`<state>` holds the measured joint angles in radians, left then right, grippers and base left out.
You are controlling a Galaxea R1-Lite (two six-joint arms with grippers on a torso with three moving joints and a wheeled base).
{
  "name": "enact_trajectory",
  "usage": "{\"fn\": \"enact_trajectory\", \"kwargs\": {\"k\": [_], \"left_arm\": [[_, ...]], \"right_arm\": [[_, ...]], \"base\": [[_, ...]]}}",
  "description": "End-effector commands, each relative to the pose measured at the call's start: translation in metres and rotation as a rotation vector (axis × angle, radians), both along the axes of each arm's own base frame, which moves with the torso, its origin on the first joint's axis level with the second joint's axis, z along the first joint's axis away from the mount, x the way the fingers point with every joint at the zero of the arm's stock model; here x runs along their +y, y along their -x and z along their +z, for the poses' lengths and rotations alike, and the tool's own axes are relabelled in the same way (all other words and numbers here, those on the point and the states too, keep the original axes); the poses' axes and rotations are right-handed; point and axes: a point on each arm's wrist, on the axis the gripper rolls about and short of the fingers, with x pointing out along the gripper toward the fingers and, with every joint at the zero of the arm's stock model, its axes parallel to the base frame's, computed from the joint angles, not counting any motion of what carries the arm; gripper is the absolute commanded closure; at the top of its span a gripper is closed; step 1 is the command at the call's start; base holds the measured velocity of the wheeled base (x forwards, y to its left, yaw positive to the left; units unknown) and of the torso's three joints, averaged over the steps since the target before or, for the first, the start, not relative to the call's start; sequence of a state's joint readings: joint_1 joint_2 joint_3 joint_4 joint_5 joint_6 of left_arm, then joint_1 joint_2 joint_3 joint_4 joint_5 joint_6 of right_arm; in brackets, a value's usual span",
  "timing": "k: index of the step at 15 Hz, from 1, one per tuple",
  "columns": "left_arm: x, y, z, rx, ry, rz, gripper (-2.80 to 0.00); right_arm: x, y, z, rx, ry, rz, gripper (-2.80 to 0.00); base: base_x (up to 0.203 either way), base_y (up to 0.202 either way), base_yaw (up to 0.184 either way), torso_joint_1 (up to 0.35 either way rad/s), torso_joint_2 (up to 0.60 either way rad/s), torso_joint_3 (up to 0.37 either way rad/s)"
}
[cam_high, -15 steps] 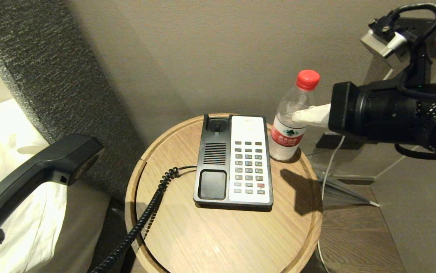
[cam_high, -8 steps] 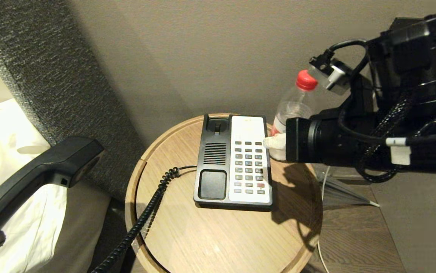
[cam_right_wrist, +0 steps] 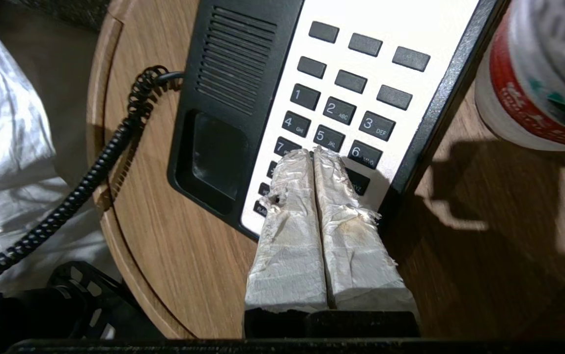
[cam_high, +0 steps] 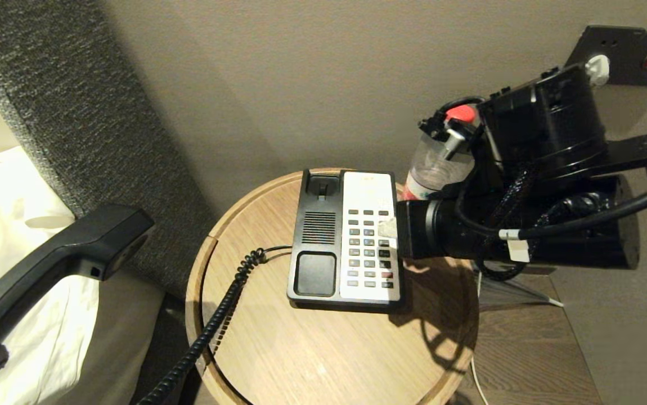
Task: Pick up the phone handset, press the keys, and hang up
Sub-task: Dial the number
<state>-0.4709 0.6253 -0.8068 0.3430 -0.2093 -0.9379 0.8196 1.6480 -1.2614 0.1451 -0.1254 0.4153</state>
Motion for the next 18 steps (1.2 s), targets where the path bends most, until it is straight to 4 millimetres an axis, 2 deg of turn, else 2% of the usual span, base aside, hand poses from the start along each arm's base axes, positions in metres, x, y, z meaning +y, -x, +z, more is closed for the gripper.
{"fn": "enact_trajectory", "kwargs": {"k": [1, 9, 18], "left_arm": [[0.000, 0.000, 0.000, 0.006, 0.005, -0.001, 0.00], [0.000, 0.001, 0.000, 0.003, 0.007, -0.006, 0.00], [0.000, 0.001, -0.001, 0.007, 0.005, -0.008, 0.00]], "right_arm": [[0.008, -0.007, -0.010, 0.020, 0.020, 0.000, 0.00], [0.013, -0.023, -0.020, 0.000, 0.036, -0.014, 0.00], [0.012, -0.028, -0.026, 0.000, 0.066, -0.015, 0.00]], "base": [[0.000, 0.000, 0.000, 0.000, 0.00, 0.000], [0.000, 0.000, 0.000, 0.000, 0.00, 0.000], [0.000, 0.000, 0.000, 0.000, 0.00, 0.000]]}}
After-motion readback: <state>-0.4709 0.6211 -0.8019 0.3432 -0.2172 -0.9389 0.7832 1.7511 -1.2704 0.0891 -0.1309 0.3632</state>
